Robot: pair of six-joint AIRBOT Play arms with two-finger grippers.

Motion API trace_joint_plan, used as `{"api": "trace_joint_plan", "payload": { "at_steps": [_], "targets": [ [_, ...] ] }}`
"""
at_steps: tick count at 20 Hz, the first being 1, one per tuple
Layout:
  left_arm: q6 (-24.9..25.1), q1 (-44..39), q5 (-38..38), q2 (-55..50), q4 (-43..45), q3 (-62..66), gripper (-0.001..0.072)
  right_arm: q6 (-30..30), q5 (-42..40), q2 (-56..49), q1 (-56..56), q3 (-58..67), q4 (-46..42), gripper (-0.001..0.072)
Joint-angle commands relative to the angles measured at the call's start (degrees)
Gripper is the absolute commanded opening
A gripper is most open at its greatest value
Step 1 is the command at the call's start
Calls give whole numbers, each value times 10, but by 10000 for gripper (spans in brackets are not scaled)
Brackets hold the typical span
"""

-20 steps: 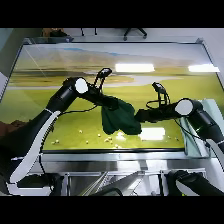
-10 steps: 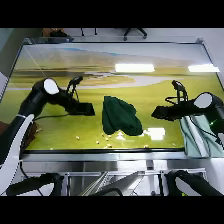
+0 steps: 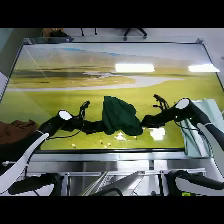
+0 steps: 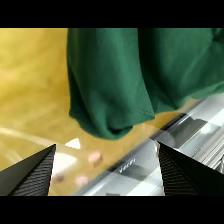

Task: Fold the shirts.

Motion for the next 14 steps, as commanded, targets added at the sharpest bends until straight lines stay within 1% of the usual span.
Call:
{"api": "trace_joint_plan", "payload": {
  "at_steps": [1, 2, 3, 4, 5, 6, 8, 10, 12, 14],
  "targets": [
    [30, -35, 20, -51, -53, 16, 588, -76, -3, -59, 28, -4, 93, 462],
    [30, -41, 16, -62, -50, 32, 425, -89, -3, -66, 31, -4, 115, 461],
    [30, -43, 12, -69, -50, 46, 283, -103, -3, -70, 31, -4, 135, 420],
    [30, -43, 11, -73, -50, 59, 97, -118, -3, -70, 31, -4, 146, 208],
    [30, -42, 11, -73, -45, 68, 17, -127, -2, -68, 30, -3, 148, 69],
    [30, -36, 7, -72, -45, 80, 17, -127, -2, -65, 30, -3, 148, 13],
    [28, -18, -14, -63, -45, 103, 17, -128, 2, -56, 30, 4, 149, 16],
    [28, 7, -47, -23, -46, 139, 14, -128, 34, -36, 21, 43, 157, 16],
    [17, 38, -86, 42, -47, 201, 13, -128, 83, -14, -2, 134, 200, 16],
    [-10, 68, -102, 115, -52, 296, 14, -128, 101, 4, -37, 275, 289, 16]
  ]
}}
